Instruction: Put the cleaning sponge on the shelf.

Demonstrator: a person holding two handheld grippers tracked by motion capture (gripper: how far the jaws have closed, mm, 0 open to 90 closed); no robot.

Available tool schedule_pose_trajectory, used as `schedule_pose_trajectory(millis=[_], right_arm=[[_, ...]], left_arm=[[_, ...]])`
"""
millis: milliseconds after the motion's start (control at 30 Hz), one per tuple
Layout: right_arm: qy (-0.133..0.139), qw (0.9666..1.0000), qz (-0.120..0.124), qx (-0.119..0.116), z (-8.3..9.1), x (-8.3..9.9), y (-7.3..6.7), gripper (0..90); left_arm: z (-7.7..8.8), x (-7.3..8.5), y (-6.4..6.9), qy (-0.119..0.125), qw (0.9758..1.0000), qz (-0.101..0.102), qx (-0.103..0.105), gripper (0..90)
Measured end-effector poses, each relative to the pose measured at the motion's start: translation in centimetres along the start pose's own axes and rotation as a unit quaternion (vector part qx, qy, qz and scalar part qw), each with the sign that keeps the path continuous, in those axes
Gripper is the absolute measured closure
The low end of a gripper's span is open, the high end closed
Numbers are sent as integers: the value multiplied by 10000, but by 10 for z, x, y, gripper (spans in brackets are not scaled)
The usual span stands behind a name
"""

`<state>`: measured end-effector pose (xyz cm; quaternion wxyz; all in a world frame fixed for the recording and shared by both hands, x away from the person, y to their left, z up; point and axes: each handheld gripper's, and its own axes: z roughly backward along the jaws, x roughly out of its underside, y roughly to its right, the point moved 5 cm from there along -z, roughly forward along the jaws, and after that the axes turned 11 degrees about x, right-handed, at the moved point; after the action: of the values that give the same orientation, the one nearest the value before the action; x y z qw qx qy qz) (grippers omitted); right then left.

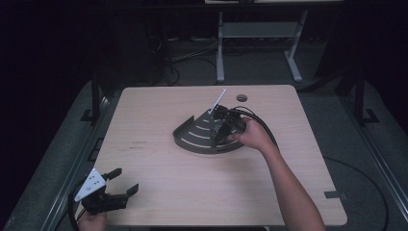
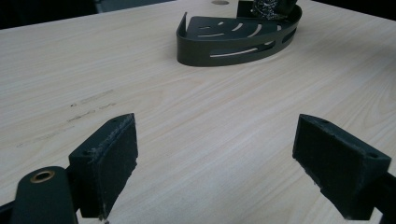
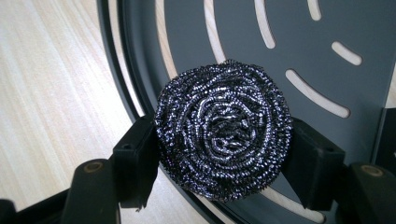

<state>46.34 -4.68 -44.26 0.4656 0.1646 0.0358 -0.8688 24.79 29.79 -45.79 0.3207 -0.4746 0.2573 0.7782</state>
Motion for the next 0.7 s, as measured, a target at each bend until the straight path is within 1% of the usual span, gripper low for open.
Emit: schedule_pose_trajectory(millis=[133,300,533,633,700], right_arm=[[-34,10000,-87,7,-5,0,3,330],[-12,9999,-156,22,-10,-1,7,329],[-71,9997,-219,2,-18,-3,7,328],[-69,9996,-284,16,-23,-5,8,328],[-77,9996,-284,18,-27,-5,9,328]], left_arm=[[0,0,0,-3,10000,-4,3,133],[0,0,0,4,10000,4,-3,133],[0,0,0,3,10000,5,-2,133],[0,0,0,5,10000,2,2,133],[1,0,-1,8,10000,10,0,133]])
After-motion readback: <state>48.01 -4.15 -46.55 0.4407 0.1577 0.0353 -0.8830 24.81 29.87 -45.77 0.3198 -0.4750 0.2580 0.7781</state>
